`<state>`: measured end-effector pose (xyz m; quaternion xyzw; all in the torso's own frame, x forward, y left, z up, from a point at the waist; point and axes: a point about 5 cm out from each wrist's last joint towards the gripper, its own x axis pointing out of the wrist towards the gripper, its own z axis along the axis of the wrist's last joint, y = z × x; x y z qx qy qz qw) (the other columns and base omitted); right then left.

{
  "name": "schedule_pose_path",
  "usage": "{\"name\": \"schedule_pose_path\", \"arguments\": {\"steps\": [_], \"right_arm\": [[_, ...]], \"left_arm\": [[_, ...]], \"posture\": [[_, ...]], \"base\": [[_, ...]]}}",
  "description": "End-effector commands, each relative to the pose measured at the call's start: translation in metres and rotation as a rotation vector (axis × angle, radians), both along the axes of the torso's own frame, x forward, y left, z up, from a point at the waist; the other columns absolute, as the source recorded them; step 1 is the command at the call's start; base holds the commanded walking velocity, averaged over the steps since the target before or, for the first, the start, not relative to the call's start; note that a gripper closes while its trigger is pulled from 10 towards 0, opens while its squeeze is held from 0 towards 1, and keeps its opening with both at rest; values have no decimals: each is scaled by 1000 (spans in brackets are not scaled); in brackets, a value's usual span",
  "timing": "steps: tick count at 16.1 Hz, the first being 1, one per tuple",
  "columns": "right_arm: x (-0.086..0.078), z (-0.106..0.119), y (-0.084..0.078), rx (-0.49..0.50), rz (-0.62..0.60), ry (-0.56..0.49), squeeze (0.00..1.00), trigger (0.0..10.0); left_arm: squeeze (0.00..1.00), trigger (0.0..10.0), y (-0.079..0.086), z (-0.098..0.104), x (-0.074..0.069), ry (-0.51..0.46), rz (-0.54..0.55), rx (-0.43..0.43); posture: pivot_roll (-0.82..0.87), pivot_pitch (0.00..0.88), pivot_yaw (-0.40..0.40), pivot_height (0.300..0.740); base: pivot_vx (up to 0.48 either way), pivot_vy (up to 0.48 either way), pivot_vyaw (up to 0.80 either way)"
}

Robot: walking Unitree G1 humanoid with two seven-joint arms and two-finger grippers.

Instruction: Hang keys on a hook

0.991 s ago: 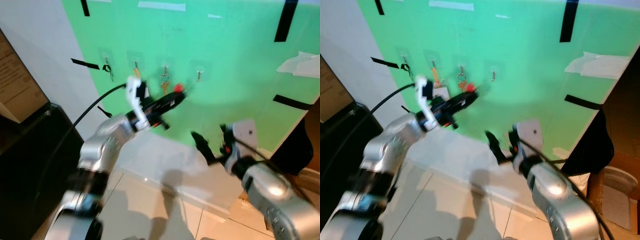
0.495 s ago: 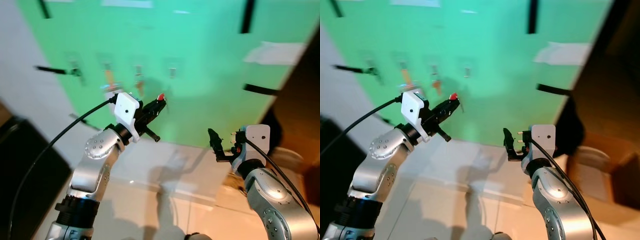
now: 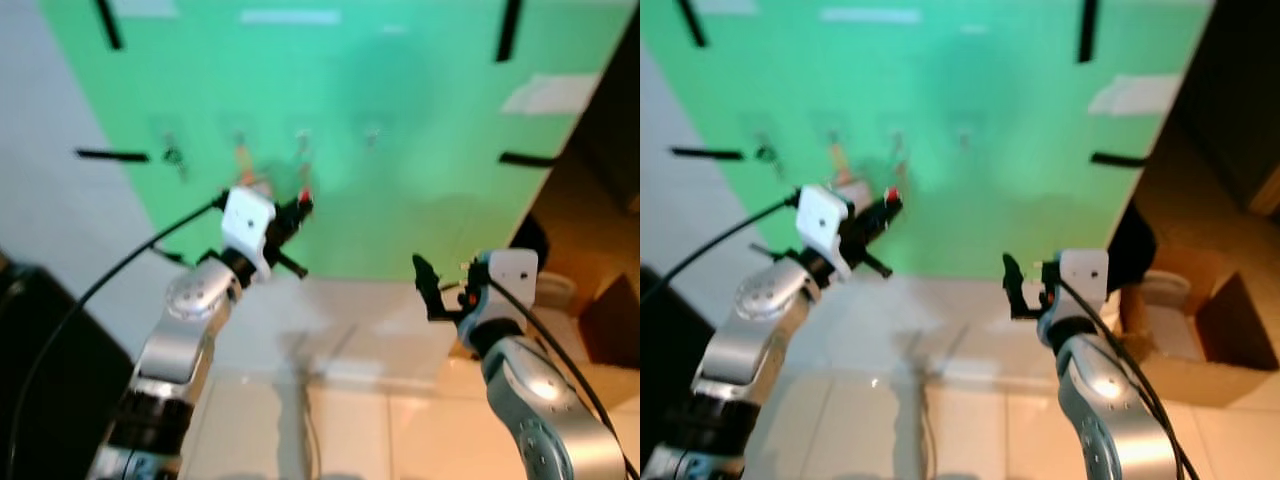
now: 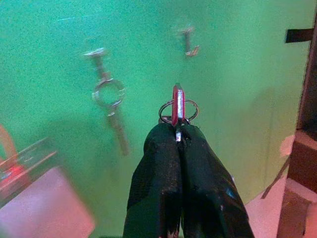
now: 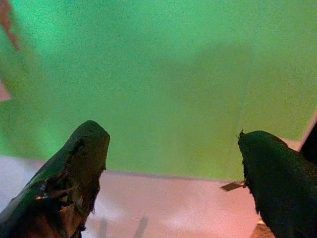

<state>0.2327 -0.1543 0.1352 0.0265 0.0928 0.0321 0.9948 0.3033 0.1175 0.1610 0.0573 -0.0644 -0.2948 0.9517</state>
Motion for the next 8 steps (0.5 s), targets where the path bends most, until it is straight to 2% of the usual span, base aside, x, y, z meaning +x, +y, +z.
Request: {"name": "schedule_pose_path", "arguments": {"steps": [1, 2, 3, 4, 5, 6, 8], "right_arm": [[0, -2, -3, -15, -12, 4, 0, 10000], [1, -3, -2, -15, -11, 4, 0, 10000], [2, -3, -2, -25, -6, 1, 0, 10000], [3, -3, -2, -27, -5, 0, 0, 10000], [4, -2, -3, -31, -4, -2, 0, 10000], [4, -2, -3, -35, -3, -3, 0, 10000], [5, 0, -7, -45, -8, -18, 0, 10000]], "left_arm": [[0, 10000, -3, 3, 1, -12, -5, -7], [0, 10000, -6, 6, 3, -11, -21, -32], [0, 10000, -13, 12, 6, 38, -87, -180], [0, 10000, -15, 13, 7, 52, -105, -222], [0, 10000, -19, 16, 7, 106, -175, -327], [0, 10000, -22, 17, 7, 132, -215, -370], [0, 10000, -30, 28, 6, 202, -416, -505]], "posture": [[-151, 0, 91, 740], [-147, 0, 90, 740], [-146, 0, 91, 740], [-145, 0, 90, 740], [-145, 0, 91, 740], [-147, 0, 93, 740], [-162, 0, 108, 740]], "base": [[0, 0, 0], [0, 0, 0], [0, 0, 0], [0, 0, 0], [0, 0, 0], [0, 0, 0], [0, 0, 0]]}}
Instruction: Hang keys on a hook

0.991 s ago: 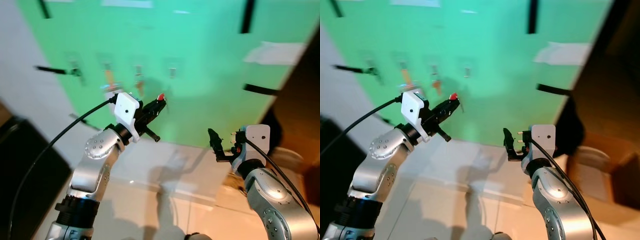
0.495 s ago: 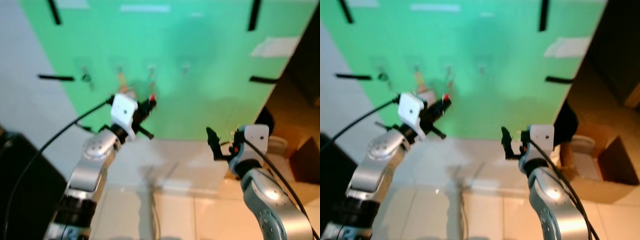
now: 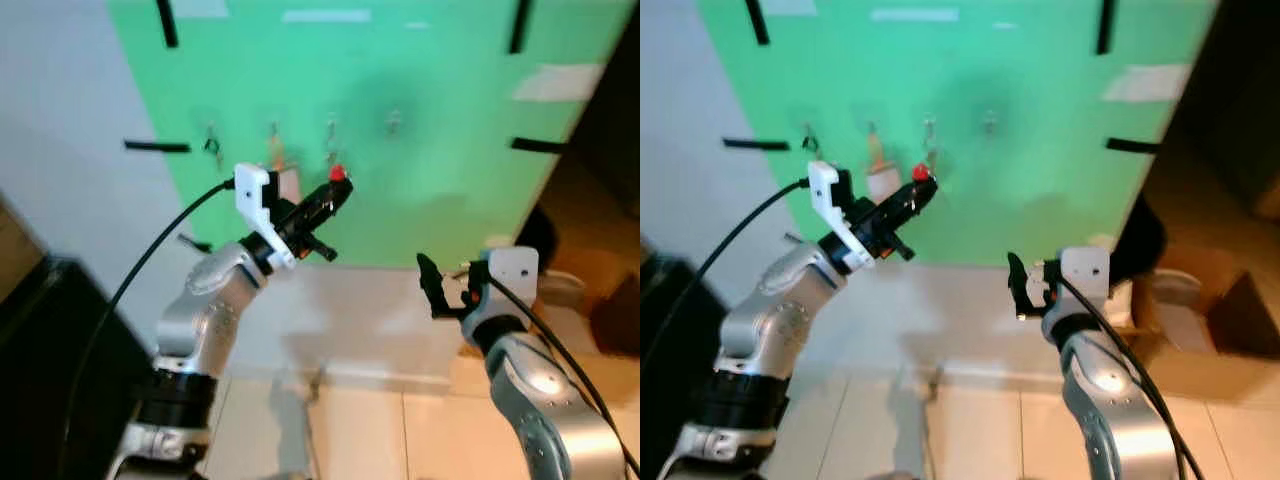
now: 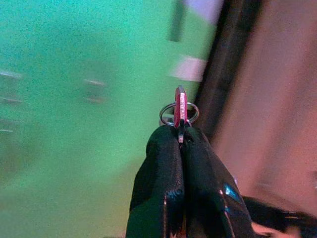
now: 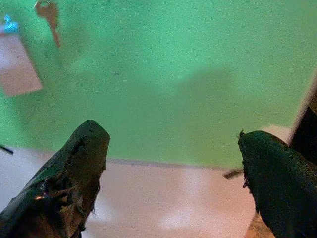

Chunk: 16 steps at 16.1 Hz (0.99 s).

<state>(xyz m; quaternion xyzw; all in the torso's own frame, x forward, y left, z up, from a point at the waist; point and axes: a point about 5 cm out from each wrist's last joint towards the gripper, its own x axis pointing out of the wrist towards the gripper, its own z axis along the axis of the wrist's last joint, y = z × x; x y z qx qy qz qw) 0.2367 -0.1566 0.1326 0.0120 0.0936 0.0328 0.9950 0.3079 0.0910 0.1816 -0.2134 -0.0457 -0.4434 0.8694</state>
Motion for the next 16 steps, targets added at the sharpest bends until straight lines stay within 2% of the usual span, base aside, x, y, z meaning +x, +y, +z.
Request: {"name": "schedule_pose_path", "arguments": {"steps": [1, 3, 7, 9, 11, 12, 13, 14, 15, 16], "right_arm": [[1, 4, -7, -17, -18, -27, 0, 10000], [-1, 6, -7, -12, -21, -34, 0, 10000], [-3, 12, -6, 34, -7, -77, 0, 10000], [-2, 17, -6, 58, 4, -100, 0, 10000], [0, 18, -7, 52, 7, -103, 0, 10000], [1, 18, -8, 39, 11, -95, 0, 10000], [1, 18, -8, 36, 14, -93, 0, 10000], [2, 21, -4, 49, 38, -103, 0, 10000], [4, 26, 1, 98, 62, -124, 0, 10000], [4, 28, 3, 125, 69, -132, 0, 10000]], "left_arm": [[0, 10000, -4, 13, 3, 2, -99, -72], [0, 10000, -2, 17, 3, 21, -152, -117], [0, 10000, 3, 22, 1, 32, -238, -132], [0, 10000, 5, 23, 1, 26, -243, -118], [0, 10000, 7, 22, 9, 5, -154, -35], [0, 10000, 8, 14, 22, -23, -1, 144], [0, 10000, 9, 12, 25, -38, 33, 197], [0, 10000, 8, 14, 25, -42, 37, 181], [0, 10000, 7, 20, 21, -36, 5, 110], [0, 10000, 6, 22, 19, -37, -7, 92]], "posture": [[-168, 0, 113, 740], [-175, 0, 120, 740], [-176, 0, 121, 740], [-174, 0, 117, 740], [-169, 0, 111, 740], [-165, 0, 107, 740], [-166, 0, 106, 740], [-170, 0, 108, 740], [-169, 0, 106, 740], [-168, 0, 105, 740]], "base": [[0, 0, 0], [0, 0, 0], [0, 0, 0], [0, 0, 0], [0, 0, 0], [0, 0, 0], [0, 0, 0], [0, 0, 0], [0, 0, 0], [0, 0, 0]]}}
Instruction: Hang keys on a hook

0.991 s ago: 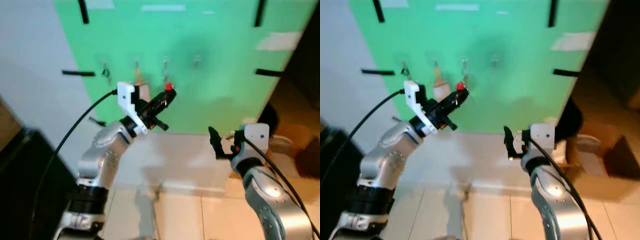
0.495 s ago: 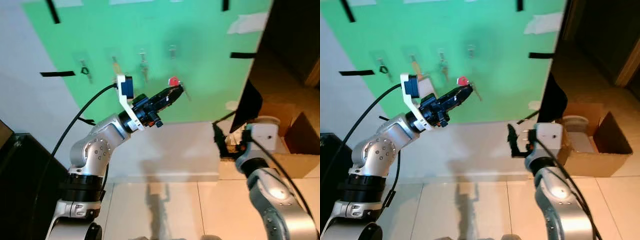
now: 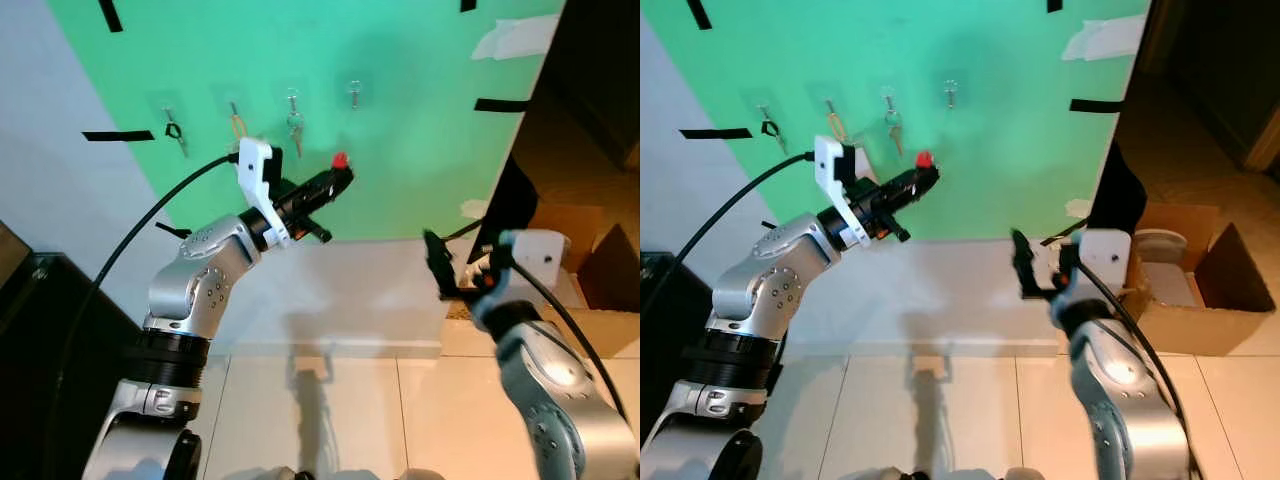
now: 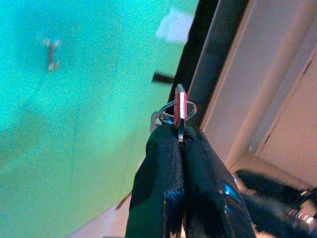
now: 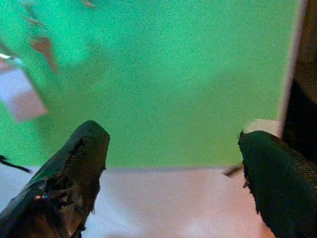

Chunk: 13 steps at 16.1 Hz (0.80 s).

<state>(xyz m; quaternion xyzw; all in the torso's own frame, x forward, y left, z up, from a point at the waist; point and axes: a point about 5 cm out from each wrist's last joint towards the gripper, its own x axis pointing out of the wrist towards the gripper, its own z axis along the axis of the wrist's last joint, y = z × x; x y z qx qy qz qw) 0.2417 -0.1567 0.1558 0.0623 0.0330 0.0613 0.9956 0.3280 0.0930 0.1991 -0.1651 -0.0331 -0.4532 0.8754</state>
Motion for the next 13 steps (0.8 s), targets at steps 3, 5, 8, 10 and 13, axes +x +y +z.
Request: {"name": "schedule_pose_path", "arguments": {"steps": [3, 5, 8, 10, 13], "right_arm": [[-6, 33, 22, 214, 321, -129, 1000, 10000], [-8, 42, 27, 243, 456, -148, 1000, 10000], [-8, 51, 33, 247, 565, -157, 1000, 10000], [-2, 54, 31, 198, 543, -168, 1000, 10000], [-3, 59, 31, 96, 593, -179, 0, 10000]], "left_arm": [[0, 10000, 6, 9, -11, -31, -136, -54], [0, 10000, 11, 15, -16, -33, -196, -98], [0, 10000, 15, 22, -25, -13, -283, -167], [0, 10000, 15, 21, -31, 3, -341, -183], [0, 10000, 19, 20, -36, 39, -386, -184]], "posture": [[-168, 0, 98, 740], [-166, 0, 86, 740], [-163, 0, 78, 740], [-163, 0, 76, 740], [-167, 0, 79, 740]], "base": [[0, 0, 0], [0, 0, 0], [0, 0, 0], [0, 0, 0], [0, 0, 0]]}}
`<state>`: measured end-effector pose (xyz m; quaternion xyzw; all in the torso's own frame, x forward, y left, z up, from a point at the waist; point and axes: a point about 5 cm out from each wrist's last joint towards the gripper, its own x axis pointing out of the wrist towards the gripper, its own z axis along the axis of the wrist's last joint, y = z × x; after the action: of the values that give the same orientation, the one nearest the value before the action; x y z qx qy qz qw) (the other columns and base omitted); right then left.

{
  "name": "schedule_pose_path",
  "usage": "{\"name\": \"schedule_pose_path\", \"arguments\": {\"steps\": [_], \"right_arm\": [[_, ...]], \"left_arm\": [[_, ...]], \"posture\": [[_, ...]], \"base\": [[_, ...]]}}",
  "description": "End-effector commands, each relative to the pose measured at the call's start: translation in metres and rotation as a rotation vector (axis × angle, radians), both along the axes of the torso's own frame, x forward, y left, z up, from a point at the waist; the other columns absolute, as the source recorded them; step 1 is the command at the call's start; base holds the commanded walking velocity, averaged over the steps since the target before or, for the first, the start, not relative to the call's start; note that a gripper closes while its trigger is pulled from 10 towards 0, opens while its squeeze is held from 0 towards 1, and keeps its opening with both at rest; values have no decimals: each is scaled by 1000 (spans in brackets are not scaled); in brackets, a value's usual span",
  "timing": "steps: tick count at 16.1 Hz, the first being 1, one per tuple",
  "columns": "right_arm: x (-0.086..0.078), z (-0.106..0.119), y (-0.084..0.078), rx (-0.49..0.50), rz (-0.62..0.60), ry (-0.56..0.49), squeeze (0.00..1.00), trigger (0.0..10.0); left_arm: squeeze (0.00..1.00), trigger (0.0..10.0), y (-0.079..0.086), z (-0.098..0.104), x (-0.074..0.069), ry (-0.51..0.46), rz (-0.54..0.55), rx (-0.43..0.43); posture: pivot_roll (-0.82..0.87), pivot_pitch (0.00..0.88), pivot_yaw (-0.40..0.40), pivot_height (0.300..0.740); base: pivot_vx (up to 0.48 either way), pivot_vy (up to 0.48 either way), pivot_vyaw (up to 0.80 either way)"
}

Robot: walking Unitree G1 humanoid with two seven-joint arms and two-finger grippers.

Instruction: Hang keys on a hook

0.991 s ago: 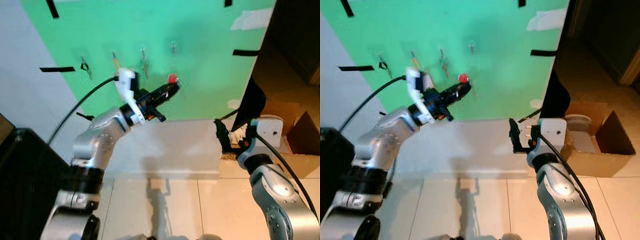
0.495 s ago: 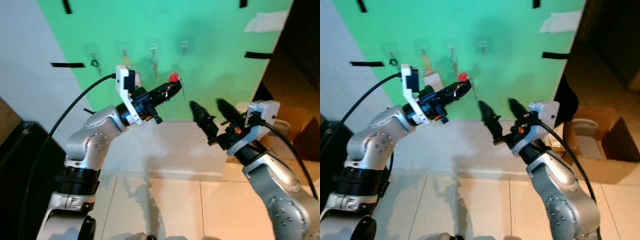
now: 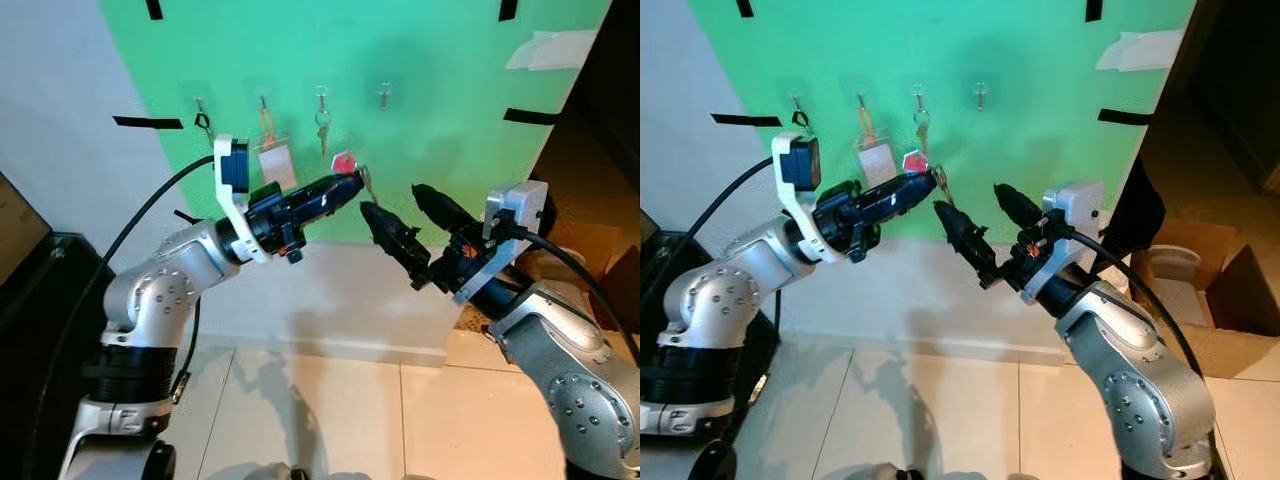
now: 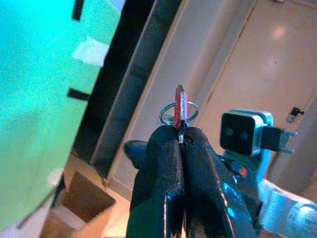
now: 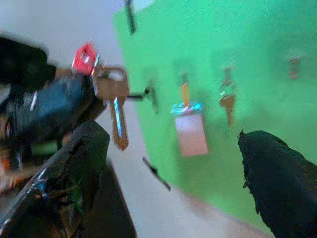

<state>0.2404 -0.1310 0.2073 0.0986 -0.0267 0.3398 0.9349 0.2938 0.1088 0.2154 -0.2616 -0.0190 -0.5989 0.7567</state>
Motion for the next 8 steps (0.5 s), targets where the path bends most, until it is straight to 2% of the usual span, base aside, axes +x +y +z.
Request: {"name": "schedule_pose_path", "arguments": {"steps": [1, 3, 4, 8], "right_arm": [[-4, 9, 6, -47, 57, -53, 0, 10000], [-4, 10, 6, -130, 63, -82, 0, 10000], [1, 12, 5, -158, 26, -98, 0, 10000], [4, 18, 4, -182, 7, -132, 0, 10000]], "left_arm": [[0, 10000, 5, 4, -3, -13, -16, 2], [0, 10000, 5, 5, -3, -7, -33, 1], [0, 10000, 4, 5, -4, -1, -51, -2], [0, 10000, 3, 4, -6, 6, -63, 4]], "posture": [[-169, 0, 81, 740], [-171, 0, 81, 740], [-172, 0, 82, 740], [-171, 0, 81, 740]], "base": [[0, 0, 0], [0, 0, 0], [0, 0, 0], [0, 0, 0]]}}
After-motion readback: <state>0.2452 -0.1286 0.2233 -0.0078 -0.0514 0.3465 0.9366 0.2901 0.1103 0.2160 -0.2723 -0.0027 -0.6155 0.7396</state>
